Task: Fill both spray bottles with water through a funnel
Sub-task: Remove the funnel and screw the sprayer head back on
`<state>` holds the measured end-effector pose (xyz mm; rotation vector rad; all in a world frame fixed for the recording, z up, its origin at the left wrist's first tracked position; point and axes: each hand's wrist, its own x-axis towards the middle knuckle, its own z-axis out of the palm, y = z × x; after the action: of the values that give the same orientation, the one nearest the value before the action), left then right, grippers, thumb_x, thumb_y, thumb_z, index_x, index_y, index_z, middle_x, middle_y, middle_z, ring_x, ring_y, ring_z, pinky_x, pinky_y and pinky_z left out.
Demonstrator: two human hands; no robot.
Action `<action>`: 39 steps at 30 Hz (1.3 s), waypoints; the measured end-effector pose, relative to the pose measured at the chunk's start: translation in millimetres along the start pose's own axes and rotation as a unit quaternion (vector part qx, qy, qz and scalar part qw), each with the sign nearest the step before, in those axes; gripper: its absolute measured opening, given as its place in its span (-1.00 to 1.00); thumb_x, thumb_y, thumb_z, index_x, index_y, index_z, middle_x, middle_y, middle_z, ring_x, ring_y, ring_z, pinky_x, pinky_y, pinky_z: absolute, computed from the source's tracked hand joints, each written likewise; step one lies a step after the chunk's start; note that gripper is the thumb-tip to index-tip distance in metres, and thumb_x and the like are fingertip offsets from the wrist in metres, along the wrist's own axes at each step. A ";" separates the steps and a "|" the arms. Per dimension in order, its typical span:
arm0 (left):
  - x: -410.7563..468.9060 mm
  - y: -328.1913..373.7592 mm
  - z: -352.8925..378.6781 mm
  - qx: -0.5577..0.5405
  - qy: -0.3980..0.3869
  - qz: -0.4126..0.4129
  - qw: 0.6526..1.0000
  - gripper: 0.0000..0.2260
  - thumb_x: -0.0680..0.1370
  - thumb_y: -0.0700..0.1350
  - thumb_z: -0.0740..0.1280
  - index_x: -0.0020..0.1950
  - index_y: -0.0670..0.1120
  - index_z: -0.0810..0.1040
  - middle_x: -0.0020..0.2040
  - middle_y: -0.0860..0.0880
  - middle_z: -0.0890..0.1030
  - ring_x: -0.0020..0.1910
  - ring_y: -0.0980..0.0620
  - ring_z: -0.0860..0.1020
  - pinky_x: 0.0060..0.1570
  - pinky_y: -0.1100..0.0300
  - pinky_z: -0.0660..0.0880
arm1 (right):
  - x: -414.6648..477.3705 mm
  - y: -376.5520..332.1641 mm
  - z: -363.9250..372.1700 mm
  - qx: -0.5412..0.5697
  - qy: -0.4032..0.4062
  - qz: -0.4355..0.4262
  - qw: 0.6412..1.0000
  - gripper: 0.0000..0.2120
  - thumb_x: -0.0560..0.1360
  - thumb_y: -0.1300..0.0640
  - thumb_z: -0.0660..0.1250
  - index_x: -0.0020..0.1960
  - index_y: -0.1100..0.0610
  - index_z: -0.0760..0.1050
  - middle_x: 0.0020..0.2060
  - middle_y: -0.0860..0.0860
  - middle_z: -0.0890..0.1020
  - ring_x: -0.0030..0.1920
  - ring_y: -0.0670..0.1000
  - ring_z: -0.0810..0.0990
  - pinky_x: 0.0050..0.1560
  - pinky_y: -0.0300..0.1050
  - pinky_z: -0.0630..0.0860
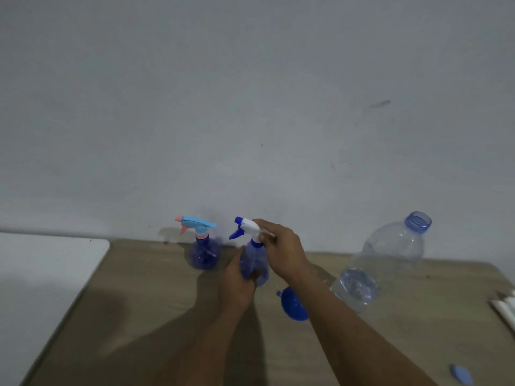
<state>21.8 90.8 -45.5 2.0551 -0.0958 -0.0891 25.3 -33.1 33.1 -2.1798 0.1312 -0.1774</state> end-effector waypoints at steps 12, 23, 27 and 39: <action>19.2 8.5 -1.6 -0.026 0.053 0.009 0.998 -0.54 0.49 -0.28 0.44 0.37 -0.03 0.50 0.19 -0.05 0.63 0.17 -0.06 0.60 0.08 0.23 0.45 | 25.2 4.4 9.9 -0.041 0.025 -0.008 0.999 -0.59 0.63 0.31 0.22 0.35 -0.06 0.56 0.21 0.01 0.61 0.12 -0.05 0.54 -0.01 -0.55 0.31; 21.2 6.7 9.0 -0.012 0.036 -0.051 0.998 -0.69 0.53 -0.09 0.45 0.23 -0.09 0.50 0.10 0.03 0.59 0.15 0.00 0.57 0.21 0.10 0.51 | 4.0 -0.3 -10.3 -0.106 0.009 0.037 0.994 -0.47 0.66 0.05 0.26 0.58 0.00 0.20 0.50 -0.02 0.37 0.47 -0.01 0.35 0.36 -0.24 0.26; 0.3 12.4 5.4 0.089 0.052 0.019 0.994 -0.78 0.54 -0.11 0.42 0.15 -0.09 0.53 0.04 -0.03 0.62 0.06 -0.03 0.60 0.07 0.16 0.52 | -25.3 0.3 -29.0 -0.142 0.004 0.068 0.987 -0.50 0.65 0.07 0.24 0.56 0.01 0.23 0.47 0.02 0.40 0.42 0.03 0.41 0.36 -0.09 0.38; -61.8 68.1 11.6 0.129 0.012 0.152 0.980 -0.61 0.51 -0.14 0.42 0.33 -0.07 0.49 0.24 -0.05 0.57 0.23 -0.08 0.53 0.15 0.03 0.52 | -150.3 52.6 -83.4 -0.210 -0.003 0.123 0.970 -0.64 0.58 0.06 0.29 0.36 0.10 0.46 0.28 0.10 0.57 0.24 0.15 0.57 0.13 -0.05 0.50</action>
<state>-42.9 55.4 10.6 2.2731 -0.4254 0.1451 -138.8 -106.1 25.9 -2.5582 0.4693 0.0013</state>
